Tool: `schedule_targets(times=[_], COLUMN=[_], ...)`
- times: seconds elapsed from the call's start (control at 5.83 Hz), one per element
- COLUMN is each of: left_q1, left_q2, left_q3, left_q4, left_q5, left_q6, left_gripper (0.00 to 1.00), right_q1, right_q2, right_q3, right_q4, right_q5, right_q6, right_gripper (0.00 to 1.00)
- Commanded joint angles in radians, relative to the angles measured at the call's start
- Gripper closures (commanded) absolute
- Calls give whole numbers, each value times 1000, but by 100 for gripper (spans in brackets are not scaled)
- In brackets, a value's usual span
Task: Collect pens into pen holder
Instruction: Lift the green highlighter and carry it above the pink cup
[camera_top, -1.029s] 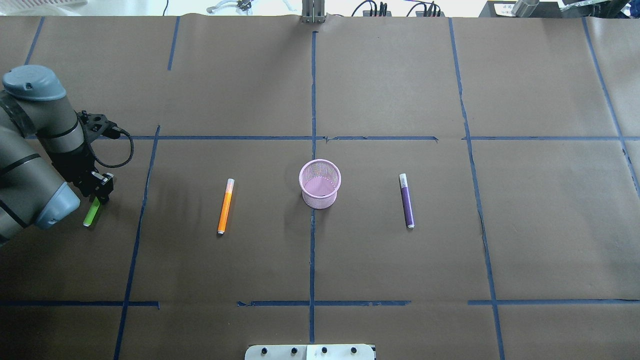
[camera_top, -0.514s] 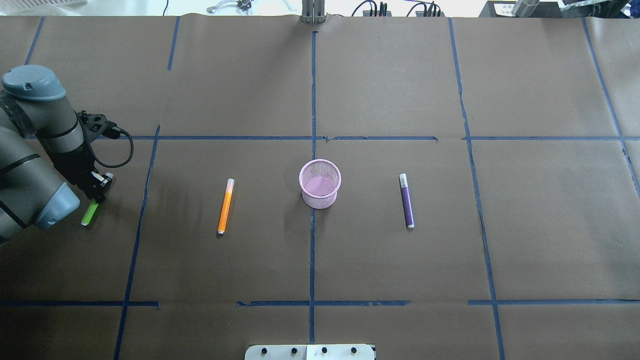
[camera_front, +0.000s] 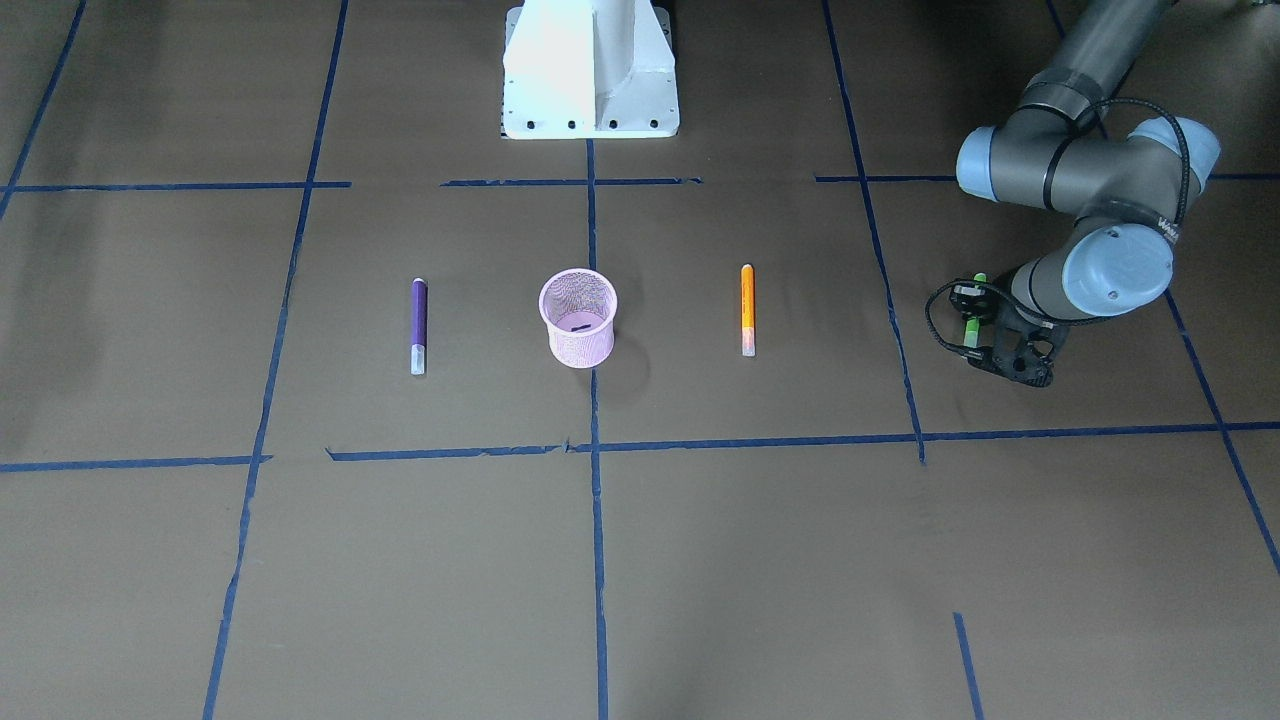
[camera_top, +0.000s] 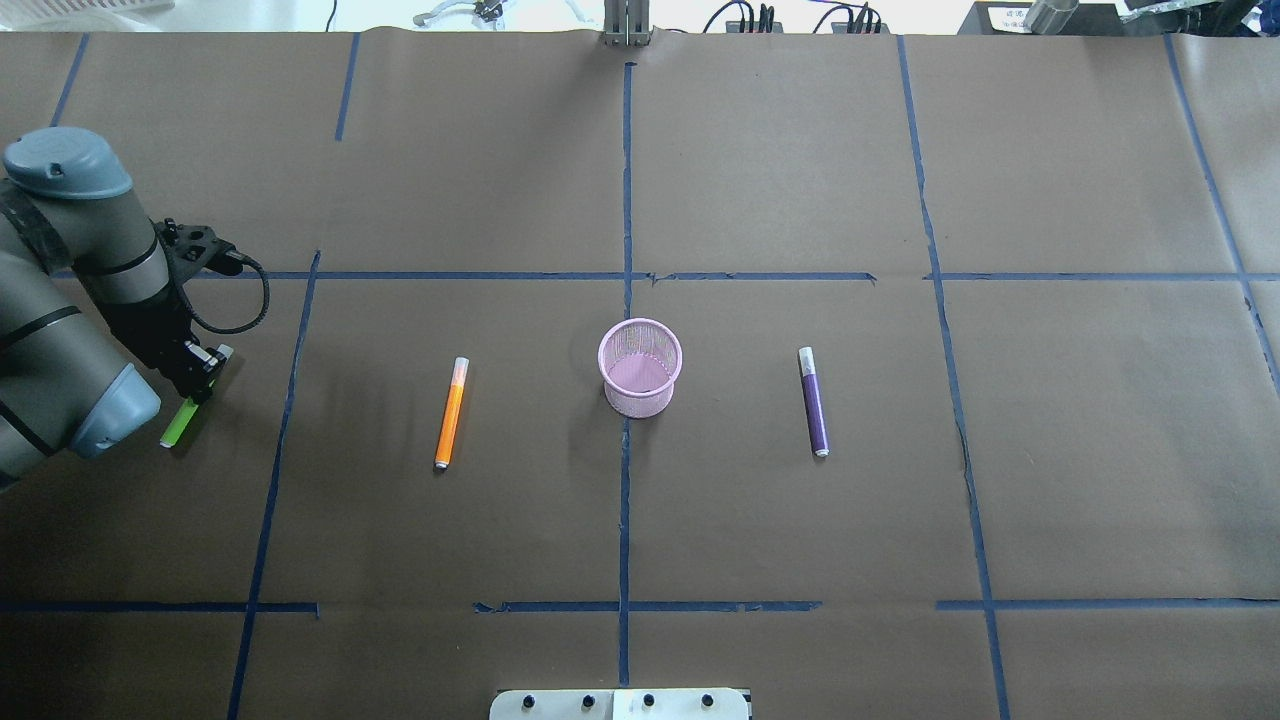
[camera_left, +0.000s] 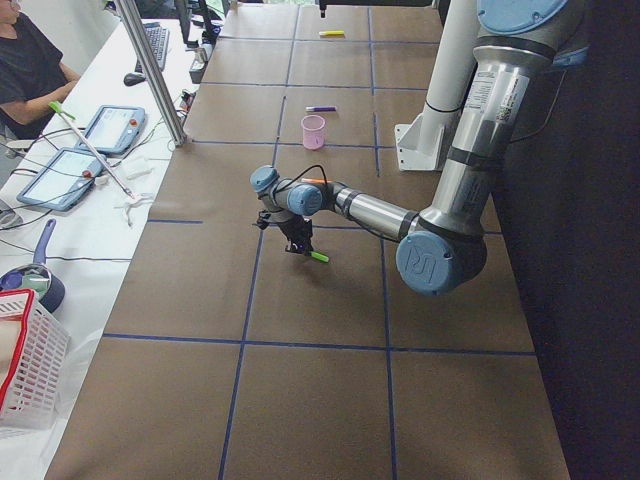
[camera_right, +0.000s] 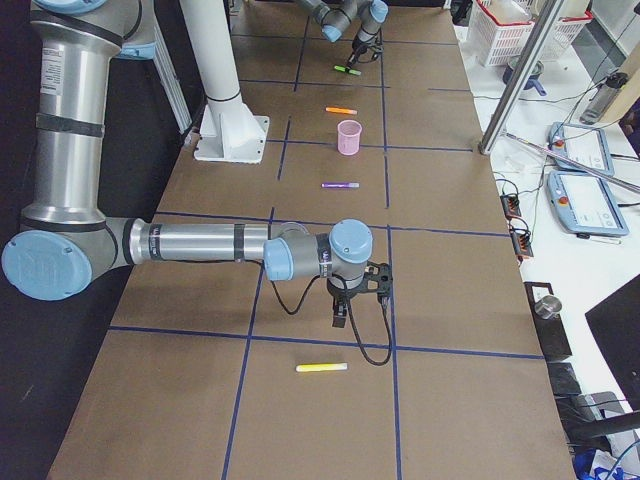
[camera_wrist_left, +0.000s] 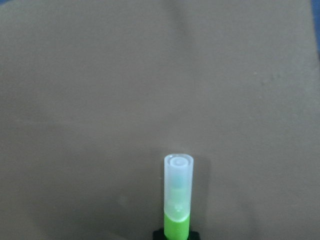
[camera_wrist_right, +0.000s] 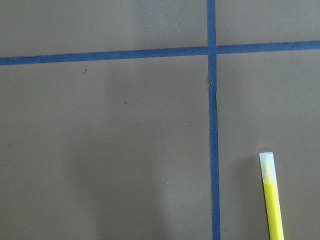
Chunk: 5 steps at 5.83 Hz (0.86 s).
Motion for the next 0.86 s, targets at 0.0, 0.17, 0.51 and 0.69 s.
schedule_targets(times=[0.0, 0.17, 0.51, 0.69], left_q1=[-6, -4, -1, 0], left_q2=[-79, -175, -262, -265], left_q3=[-49, -59, -79, -70], left_q4=[-1, -14, -185, -363], left_q5=[69, 149, 197, 266], left_q6=[-18, -121, -287, -428], left_gripper=[100, 100, 100, 100], right_q1=[0, 0, 0, 0], right_q2=[3, 3, 6, 9], right_q3=[3, 3, 8, 3], right_q4=[0, 0, 0, 0], right_q5=[0, 0, 0, 0], right_q6=[2, 2, 3, 2], right_gripper=[0, 0, 0, 0])
